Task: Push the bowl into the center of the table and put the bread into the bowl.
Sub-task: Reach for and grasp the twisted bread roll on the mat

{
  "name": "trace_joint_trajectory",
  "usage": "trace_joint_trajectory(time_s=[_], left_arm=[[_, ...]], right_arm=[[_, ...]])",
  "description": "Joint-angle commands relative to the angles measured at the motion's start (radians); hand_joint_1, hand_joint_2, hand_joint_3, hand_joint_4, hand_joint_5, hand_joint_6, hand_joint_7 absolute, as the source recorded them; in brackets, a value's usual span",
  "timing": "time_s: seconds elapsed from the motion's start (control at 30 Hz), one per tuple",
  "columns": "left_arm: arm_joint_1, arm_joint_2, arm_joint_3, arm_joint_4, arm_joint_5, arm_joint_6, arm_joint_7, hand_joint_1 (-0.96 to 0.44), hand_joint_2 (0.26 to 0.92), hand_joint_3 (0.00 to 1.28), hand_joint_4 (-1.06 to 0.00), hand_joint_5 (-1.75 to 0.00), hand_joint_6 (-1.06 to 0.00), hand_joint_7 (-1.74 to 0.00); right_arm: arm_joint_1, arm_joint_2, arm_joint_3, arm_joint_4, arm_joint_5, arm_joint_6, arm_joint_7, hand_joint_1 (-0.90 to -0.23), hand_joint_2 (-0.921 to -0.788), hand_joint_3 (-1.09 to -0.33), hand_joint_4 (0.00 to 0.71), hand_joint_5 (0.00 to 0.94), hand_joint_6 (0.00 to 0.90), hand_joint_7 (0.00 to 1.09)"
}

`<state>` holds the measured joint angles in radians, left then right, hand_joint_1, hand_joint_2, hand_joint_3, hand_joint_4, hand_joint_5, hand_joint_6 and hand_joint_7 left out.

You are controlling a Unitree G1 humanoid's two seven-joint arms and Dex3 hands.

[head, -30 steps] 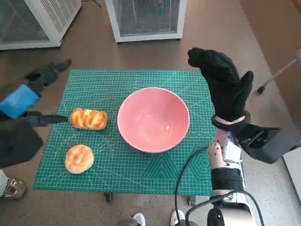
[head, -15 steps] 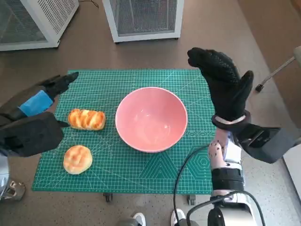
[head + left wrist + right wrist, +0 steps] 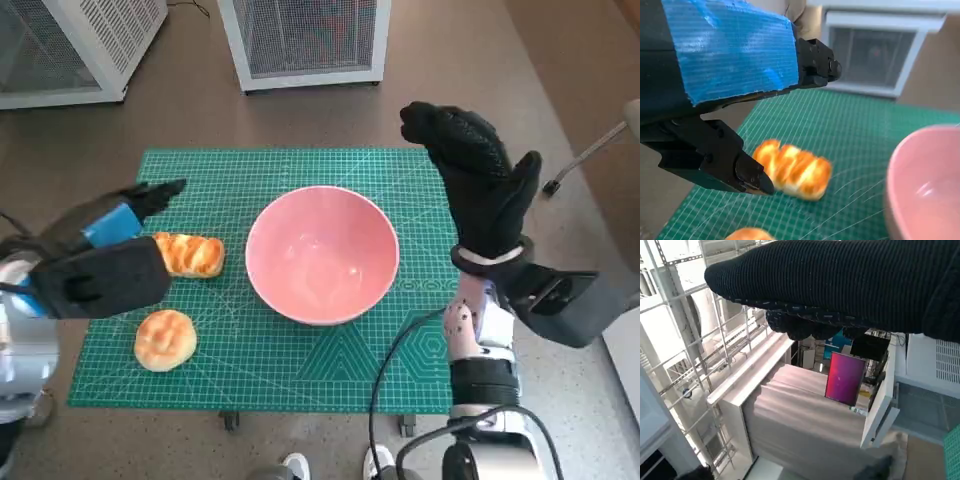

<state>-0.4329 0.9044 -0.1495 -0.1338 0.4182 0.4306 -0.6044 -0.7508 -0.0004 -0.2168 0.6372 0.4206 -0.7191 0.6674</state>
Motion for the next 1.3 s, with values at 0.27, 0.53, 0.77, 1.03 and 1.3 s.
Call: trace_joint_trajectory(time_s=[0.27, 0.53, 0.77, 1.03, 1.3], left_arm=[[-0.072, -0.075, -0.08, 0.183, 0.06, -0.089, 0.025, 0.09, 0.774, 0.01, -0.07, 0.0, -0.22, -0.02], [-0.115, -0.123, -0.137, 0.301, 0.116, -0.104, 0.036, 0.09, 0.775, 0.01, -0.08, 0.0, -0.23, -0.01], [-0.14, -0.165, -0.166, 0.393, 0.148, -0.144, 0.07, 0.09, 0.78, 0.02, -0.09, 0.0, -0.24, -0.02], [-0.168, -0.198, -0.197, 0.513, 0.179, -0.223, 0.124, 0.1, 0.787, 0.02, -0.12, -0.01, -0.27, -0.02], [-0.215, -0.226, -0.25, 0.644, 0.243, -0.26, 0.15, 0.08, 0.793, 0.02, -0.19, -0.02, -0.33, -0.04]], right_arm=[[0.032, -0.007, 0.003, -0.001, 0.007, 0.018, 0.0, -0.617, -0.921, -0.646, 0.244, 0.003, 0.353, 0.04], [0.037, -0.012, 0.005, -0.007, 0.004, 0.014, -0.001, -0.616, -0.921, -0.646, 0.244, 0.002, 0.353, 0.04], [0.034, -0.017, 0.002, 0.003, 0.008, 0.012, 0.007, -0.613, -0.921, -0.645, 0.244, 0.001, 0.353, 0.04], [0.033, -0.018, 0.002, 0.007, 0.016, 0.019, 0.012, -0.615, -0.921, -0.644, 0.244, 0.001, 0.353, 0.04], [0.04, -0.02, 0.005, -0.002, 0.011, 0.016, 0.007, -0.611, -0.921, -0.644, 0.244, 0.001, 0.353, 0.04]])
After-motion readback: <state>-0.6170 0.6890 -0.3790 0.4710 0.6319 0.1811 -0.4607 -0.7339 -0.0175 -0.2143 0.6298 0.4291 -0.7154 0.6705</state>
